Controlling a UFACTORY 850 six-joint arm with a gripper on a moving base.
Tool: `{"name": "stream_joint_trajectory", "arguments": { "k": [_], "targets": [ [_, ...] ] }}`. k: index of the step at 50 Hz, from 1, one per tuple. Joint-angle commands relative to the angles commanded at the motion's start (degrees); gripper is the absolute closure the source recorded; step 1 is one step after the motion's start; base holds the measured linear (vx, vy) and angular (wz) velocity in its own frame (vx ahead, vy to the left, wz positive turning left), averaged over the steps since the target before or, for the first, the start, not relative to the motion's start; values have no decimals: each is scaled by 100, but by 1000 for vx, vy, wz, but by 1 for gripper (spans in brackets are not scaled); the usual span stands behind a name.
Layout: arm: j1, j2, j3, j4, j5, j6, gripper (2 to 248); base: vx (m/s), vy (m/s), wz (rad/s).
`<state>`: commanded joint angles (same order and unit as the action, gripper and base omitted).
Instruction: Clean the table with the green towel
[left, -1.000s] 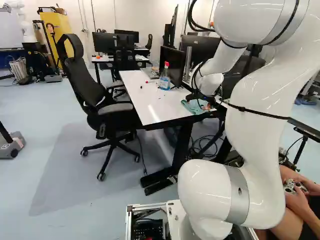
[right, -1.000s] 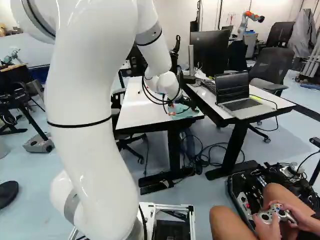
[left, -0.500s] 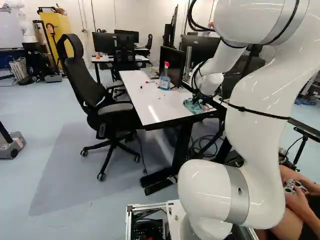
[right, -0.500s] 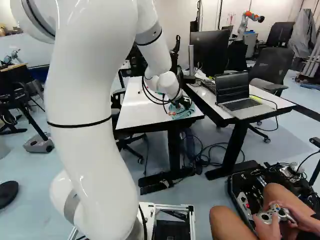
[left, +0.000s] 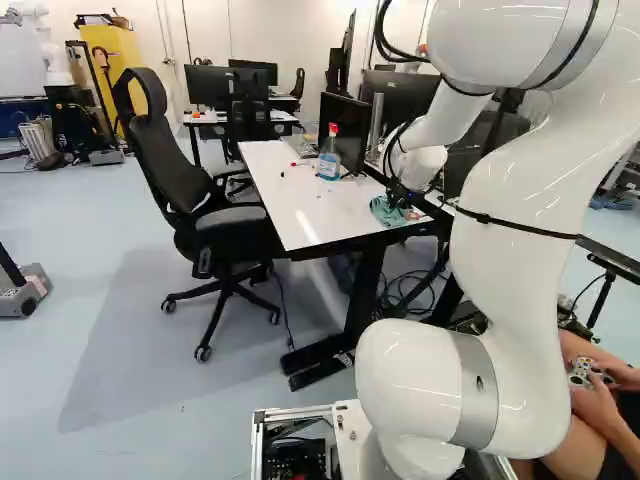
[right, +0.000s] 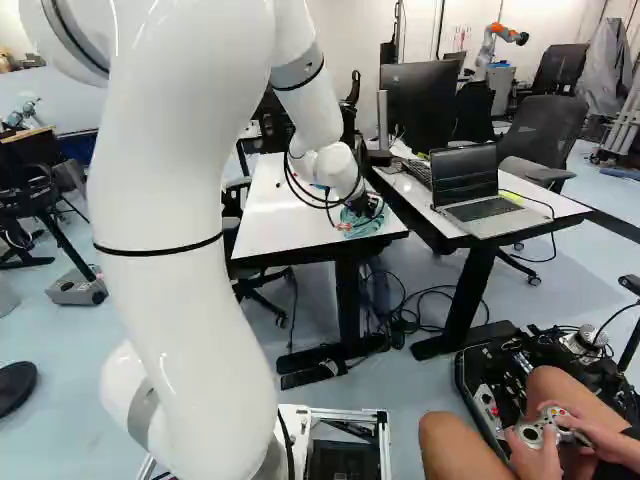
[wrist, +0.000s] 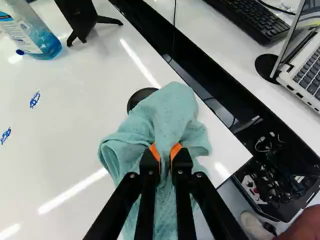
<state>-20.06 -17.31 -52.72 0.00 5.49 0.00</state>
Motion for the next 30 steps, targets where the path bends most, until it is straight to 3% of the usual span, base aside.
{"name": "stream_joint_trajectory", "arguments": {
  "k": [30],
  "targets": [
    [159, 144, -248, 0, 0, 0, 209, 0, 0, 0]
  ]
}}
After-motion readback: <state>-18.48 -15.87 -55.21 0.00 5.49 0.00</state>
